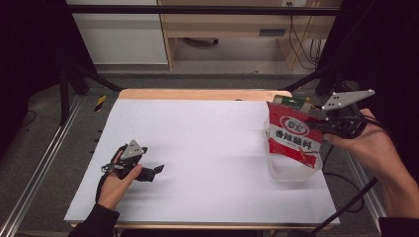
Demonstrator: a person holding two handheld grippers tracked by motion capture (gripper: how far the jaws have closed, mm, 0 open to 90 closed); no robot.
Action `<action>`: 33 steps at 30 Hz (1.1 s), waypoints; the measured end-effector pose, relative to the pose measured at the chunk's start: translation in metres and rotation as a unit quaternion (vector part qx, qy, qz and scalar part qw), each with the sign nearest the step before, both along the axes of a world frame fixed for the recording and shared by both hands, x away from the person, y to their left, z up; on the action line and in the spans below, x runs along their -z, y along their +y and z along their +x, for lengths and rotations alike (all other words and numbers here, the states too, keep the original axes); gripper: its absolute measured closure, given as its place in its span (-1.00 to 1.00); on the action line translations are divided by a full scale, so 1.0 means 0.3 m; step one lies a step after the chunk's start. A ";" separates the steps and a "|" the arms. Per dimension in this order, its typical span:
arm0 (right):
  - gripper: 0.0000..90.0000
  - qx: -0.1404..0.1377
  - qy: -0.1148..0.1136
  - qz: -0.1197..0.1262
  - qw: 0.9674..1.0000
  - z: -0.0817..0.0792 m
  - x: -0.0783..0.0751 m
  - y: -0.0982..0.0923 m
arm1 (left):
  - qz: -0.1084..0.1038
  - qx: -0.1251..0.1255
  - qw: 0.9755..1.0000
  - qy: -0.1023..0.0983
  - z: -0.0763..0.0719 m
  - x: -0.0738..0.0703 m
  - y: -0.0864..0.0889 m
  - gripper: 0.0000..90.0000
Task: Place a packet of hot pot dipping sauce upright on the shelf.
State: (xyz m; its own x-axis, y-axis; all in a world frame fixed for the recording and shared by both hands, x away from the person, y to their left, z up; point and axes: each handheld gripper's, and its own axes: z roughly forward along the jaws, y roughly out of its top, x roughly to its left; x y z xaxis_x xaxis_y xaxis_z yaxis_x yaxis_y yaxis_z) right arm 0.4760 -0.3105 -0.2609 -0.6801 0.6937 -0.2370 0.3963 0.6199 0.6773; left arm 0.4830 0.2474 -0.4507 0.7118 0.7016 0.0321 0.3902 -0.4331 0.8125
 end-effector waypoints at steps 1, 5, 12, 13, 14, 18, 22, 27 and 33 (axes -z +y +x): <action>1.00 0.003 0.003 0.005 1.000 0.003 0.016 -0.005 | 0.001 0.000 1.000 0.000 0.000 0.000 0.000 -0.86; 0.99 0.018 0.014 0.016 1.000 0.007 0.071 -0.030 | 0.000 0.000 1.000 0.000 -0.001 0.001 -0.002 -0.86; 0.99 0.046 0.018 0.044 0.998 -0.024 0.123 -0.116 | 0.004 0.003 1.000 0.002 0.000 0.006 -0.007 -0.86; 0.99 0.048 0.020 0.045 0.998 -0.028 0.128 -0.123 | 0.004 0.003 1.000 0.002 0.000 0.006 -0.008 -0.86; 0.99 0.049 0.022 0.044 0.998 -0.032 0.133 -0.129 | 0.005 0.003 1.000 0.003 0.000 0.007 -0.009 -0.86; 0.99 0.065 0.033 0.047 0.996 -0.042 0.157 -0.158 | 0.005 0.003 1.000 0.002 -0.001 0.008 -0.011 -0.86; 0.98 0.071 0.040 0.046 0.996 -0.042 0.167 -0.171 | 0.005 0.004 1.000 0.002 -0.001 0.008 -0.011 -0.86; 0.91 0.070 0.051 0.042 0.995 -0.044 0.171 -0.176 | 0.004 0.002 1.000 0.002 -0.002 0.006 -0.008 -0.86; 0.33 0.067 0.044 0.024 0.996 -0.036 0.160 -0.146 | 0.005 0.004 1.000 0.003 -0.003 0.007 -0.012 -0.86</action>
